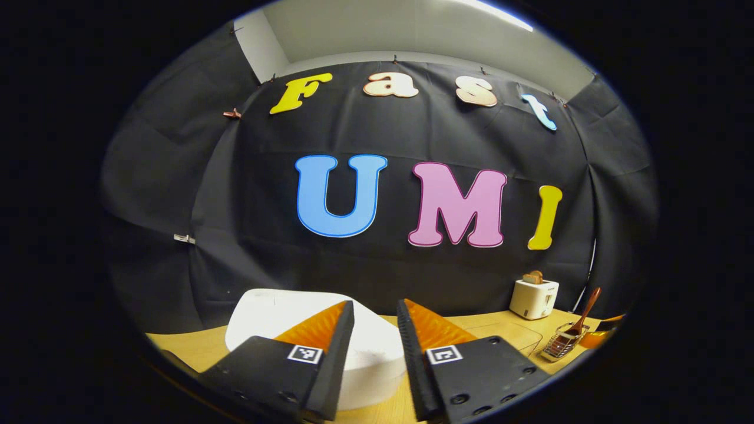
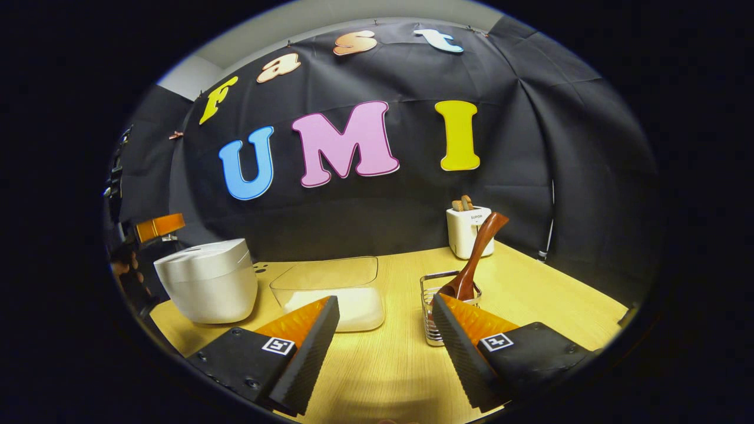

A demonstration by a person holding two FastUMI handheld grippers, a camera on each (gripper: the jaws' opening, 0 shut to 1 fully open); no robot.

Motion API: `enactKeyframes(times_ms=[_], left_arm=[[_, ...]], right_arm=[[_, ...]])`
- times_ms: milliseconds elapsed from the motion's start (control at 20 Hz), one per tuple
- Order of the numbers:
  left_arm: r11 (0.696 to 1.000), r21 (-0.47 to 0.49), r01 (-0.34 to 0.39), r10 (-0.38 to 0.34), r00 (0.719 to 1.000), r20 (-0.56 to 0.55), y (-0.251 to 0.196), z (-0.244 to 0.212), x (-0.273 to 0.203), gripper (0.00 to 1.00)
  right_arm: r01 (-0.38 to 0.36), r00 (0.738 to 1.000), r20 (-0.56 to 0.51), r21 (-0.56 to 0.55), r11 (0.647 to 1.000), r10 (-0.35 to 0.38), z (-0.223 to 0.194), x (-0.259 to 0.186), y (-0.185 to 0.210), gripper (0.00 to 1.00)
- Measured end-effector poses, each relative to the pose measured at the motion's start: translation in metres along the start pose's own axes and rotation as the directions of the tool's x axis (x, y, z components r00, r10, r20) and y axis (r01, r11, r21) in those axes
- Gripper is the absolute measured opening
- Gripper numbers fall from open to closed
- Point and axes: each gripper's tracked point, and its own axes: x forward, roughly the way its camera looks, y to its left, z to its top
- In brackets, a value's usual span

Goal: Close the left gripper, press the button to open the rice cooker; take a wooden spoon from the chopstick holder with the right hand, scoop a spoonful of rice and pour it into the rice cooker, then put the wooden spoon back into the chopstick holder.

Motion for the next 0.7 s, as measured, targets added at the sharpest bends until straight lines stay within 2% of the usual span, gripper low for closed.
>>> enactKeyframes(times_ms=[50, 150, 200, 250, 300, 450, 700], left_arm=[[1.0, -0.004, -0.01, 0.01, 1.0, 0.0, 0.01, 0.002, 0.008, 0.47], [0.996, 0.012, -0.084, 0.084, 0.996, -0.024, 0.037, 0.001, 0.021, 0.17], [0.996, 0.011, -0.084, 0.084, 0.995, -0.054, 0.043, -0.003, 0.028, 0.09], [0.999, -0.015, -0.041, 0.039, 0.994, -0.102, 0.037, -0.011, 0.035, 0.05], [0.999, -0.034, -0.02, 0.015, 0.987, -0.159, 0.034, -0.021, 0.04, 0.05], [0.995, 0.039, -0.088, 0.096, 0.947, -0.305, 0.058, -0.058, 0.051, 0.05], [0.992, 0.087, -0.094, 0.121, 0.915, -0.386, 0.059, -0.071, 0.059, 0.05]], right_arm=[[0.001, 1.0, -0.001, 0.001, 1.0, -0.001, 0.0, 0.001, 0.001, 0.98], [-0.003, 1.0, 0.002, 0.001, 1.0, 0.003, 0.001, 0.003, 0.004, 0.98], [-0.007, 1.0, 0.003, -0.001, 1.0, 0.007, 0.0, 0.003, 0.006, 0.98], [-0.014, 1.0, 0.002, -0.003, 1.0, 0.014, -0.001, 0.003, 0.008, 0.98], [-0.023, 1.0, -0.002, -0.005, 1.0, 0.023, -0.002, 0.003, 0.011, 0.98], [-0.018, 1.0, -0.002, 0.0, 1.0, 0.018, -0.003, 0.003, 0.006, 0.98], [-0.003, 1.0, -0.002, 0.058, 0.998, 0.003, -0.008, 0.006, -0.005, 0.98]])
